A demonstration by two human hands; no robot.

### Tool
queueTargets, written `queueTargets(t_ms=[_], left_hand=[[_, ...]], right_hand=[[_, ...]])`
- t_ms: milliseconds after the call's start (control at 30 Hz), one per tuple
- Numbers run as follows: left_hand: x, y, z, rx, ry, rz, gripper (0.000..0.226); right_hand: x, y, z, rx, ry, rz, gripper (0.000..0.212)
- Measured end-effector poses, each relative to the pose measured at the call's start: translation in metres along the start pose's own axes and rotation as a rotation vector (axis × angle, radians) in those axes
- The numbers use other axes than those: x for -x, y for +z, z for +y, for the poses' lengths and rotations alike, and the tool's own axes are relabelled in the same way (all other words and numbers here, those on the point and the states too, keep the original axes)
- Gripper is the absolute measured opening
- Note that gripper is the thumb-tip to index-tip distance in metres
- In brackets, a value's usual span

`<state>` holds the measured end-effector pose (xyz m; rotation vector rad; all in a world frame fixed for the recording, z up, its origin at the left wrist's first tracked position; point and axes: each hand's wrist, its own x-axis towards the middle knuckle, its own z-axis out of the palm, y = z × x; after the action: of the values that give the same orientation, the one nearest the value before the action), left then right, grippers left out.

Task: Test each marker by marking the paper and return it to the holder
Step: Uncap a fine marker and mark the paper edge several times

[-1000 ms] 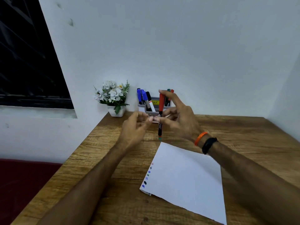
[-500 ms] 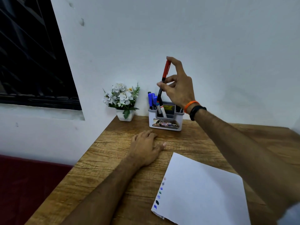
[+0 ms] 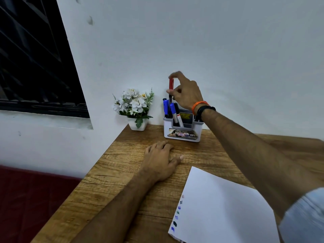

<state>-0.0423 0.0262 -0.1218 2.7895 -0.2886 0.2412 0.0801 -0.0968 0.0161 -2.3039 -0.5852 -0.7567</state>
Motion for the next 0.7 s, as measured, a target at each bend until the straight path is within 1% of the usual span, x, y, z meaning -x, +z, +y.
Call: queueTargets(t_ms=[33, 133, 200, 233, 333, 400, 533, 700], left_hand=[[0.0, 0.0, 0.0, 0.003, 0.002, 0.003, 0.063], [0.0, 0.0, -0.001, 0.0, 0.0, -0.002, 0.063], [0.001, -0.001, 0.0, -0.003, -0.001, -0.007, 0.063], [0.001, -0.001, 0.0, -0.003, 0.0, -0.007, 0.063], [0.0, -0.001, 0.0, -0.005, 0.002, -0.005, 0.064], [0.0, -0.002, 0.001, -0.007, 0.0, -0.008, 0.065], [0.0, -0.002, 0.001, -0.01, -0.004, -0.01, 0.064], [0.002, -0.002, 0.001, -0.011, 0.011, 0.009, 0.062]], right_hand=[[0.0, 0.0, 0.001, 0.033, 0.014, -0.013, 0.023], [0.003, 0.0, 0.003, 0.019, 0.075, -0.019, 0.045], [0.007, -0.001, 0.006, -0.035, 0.093, 0.027, 0.049], [0.009, -0.001, 0.009, -0.053, 0.099, 0.05, 0.046], [0.019, -0.006, 0.015, -0.106, 0.115, 0.086, 0.028], [0.027, -0.01, 0.019, -0.084, 0.11, 0.093, 0.017], [0.046, -0.021, 0.025, -0.063, 0.105, 0.137, 0.014], [0.067, -0.038, 0.042, -0.073, 0.165, 0.189, 0.011]])
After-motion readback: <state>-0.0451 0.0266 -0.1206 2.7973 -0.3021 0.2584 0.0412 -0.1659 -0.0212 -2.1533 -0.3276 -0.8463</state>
